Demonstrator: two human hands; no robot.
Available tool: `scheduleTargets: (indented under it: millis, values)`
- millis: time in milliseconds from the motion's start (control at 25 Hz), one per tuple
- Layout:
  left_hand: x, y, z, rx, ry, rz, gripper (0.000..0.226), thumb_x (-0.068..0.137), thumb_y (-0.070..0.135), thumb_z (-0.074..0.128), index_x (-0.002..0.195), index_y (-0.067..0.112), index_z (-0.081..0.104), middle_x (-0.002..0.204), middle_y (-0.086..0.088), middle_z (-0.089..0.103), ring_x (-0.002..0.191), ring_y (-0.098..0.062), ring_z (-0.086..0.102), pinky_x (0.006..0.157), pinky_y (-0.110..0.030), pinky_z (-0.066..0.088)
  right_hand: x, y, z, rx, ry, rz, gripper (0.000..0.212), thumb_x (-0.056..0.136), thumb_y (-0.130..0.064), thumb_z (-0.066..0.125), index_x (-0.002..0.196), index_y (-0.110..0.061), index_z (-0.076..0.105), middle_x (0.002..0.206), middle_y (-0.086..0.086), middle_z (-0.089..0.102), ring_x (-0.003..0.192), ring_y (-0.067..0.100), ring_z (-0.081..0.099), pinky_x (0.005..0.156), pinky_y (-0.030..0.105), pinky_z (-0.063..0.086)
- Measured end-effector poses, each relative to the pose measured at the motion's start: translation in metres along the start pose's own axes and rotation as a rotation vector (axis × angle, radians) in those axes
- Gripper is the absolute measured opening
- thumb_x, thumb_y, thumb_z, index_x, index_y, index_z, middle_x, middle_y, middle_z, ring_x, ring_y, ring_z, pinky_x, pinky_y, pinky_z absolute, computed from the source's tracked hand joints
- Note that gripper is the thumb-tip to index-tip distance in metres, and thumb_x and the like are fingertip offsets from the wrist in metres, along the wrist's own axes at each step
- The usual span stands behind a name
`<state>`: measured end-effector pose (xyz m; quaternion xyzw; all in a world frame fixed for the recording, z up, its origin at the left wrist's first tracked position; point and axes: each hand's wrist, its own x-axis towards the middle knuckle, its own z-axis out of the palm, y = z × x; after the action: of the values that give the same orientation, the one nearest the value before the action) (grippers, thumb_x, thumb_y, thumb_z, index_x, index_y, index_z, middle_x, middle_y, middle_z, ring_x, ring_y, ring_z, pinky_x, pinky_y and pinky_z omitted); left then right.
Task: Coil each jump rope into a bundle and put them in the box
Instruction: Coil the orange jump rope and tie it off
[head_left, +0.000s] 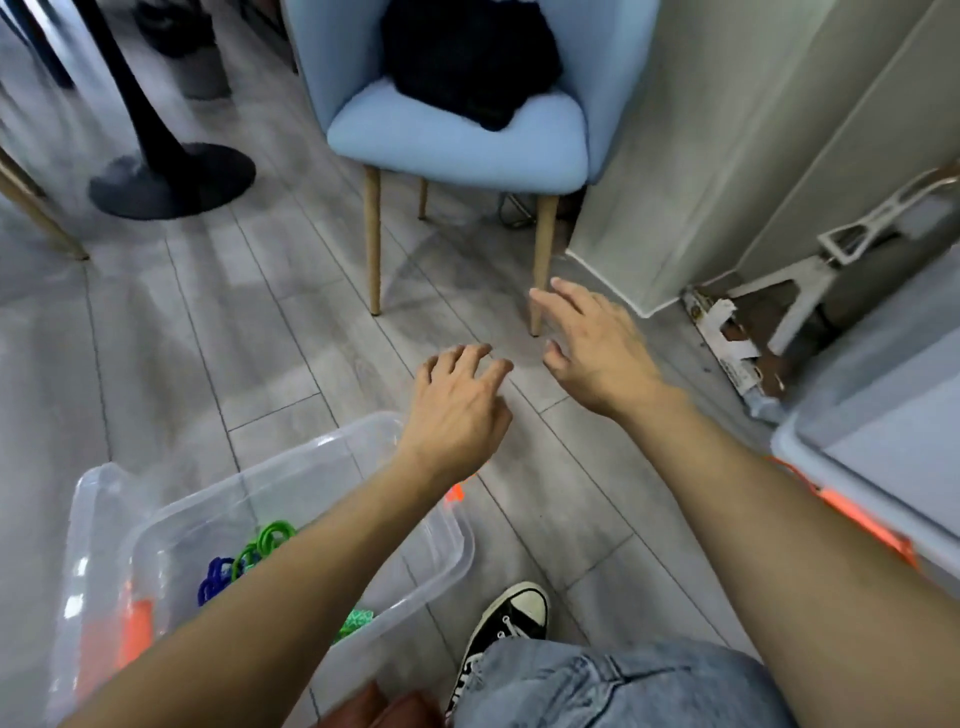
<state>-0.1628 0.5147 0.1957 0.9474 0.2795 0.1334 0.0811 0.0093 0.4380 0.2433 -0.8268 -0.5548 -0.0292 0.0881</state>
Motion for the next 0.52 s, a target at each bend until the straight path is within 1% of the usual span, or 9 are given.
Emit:
scheduleTargets:
  millis: [120, 280, 400, 520]
  values:
    - [0.017, 0.038, -0.01, -0.005, 0.034, 0.076, 0.044, 0.094, 0.037, 0.049, 0.138, 0.028, 0.047, 0.147, -0.001, 0.042, 0.136, -0.026, 0.037, 0.111, -0.045, 0.028, -0.033, 0.035, -0.023, -0.038, 0.054, 0.058, 0.065, 0.092, -0.03, 0.056, 0.153, -0.027, 0.033, 0.159, 0.0, 0.031, 0.143, 0.023, 0.034, 0.117, 0.042, 0.026]
    - [0.032, 0.092, -0.017, -0.011, 0.053, 0.192, 0.043, 0.094, 0.038, 0.049, 0.135, 0.028, 0.048, 0.141, 0.0, 0.045, 0.132, -0.026, 0.039, 0.107, -0.046, 0.032, -0.084, 0.086, -0.055, -0.116, 0.084, 0.117, 0.064, 0.092, -0.031, 0.056, 0.151, -0.026, 0.035, 0.154, 0.003, 0.038, 0.138, 0.027, 0.04, 0.116, 0.045, 0.031]
    - [0.041, 0.139, -0.018, -0.031, 0.035, 0.283, 0.042, 0.094, 0.038, 0.048, 0.135, 0.028, 0.047, 0.141, 0.0, 0.045, 0.132, -0.027, 0.04, 0.108, -0.047, 0.032, -0.126, 0.13, -0.08, -0.163, 0.086, 0.174, 0.062, 0.089, -0.032, 0.057, 0.148, -0.025, 0.04, 0.151, 0.004, 0.043, 0.135, 0.029, 0.044, 0.111, 0.047, 0.036]
    - [0.045, 0.185, -0.012, -0.042, 0.011, 0.373, 0.041, 0.094, 0.037, 0.049, 0.135, 0.028, 0.048, 0.141, 0.0, 0.045, 0.131, -0.027, 0.041, 0.107, -0.048, 0.031, -0.174, 0.171, -0.097, -0.188, 0.111, 0.256, 0.063, 0.086, -0.03, 0.058, 0.147, -0.024, 0.043, 0.147, 0.005, 0.047, 0.13, 0.03, 0.049, 0.104, 0.045, 0.041]
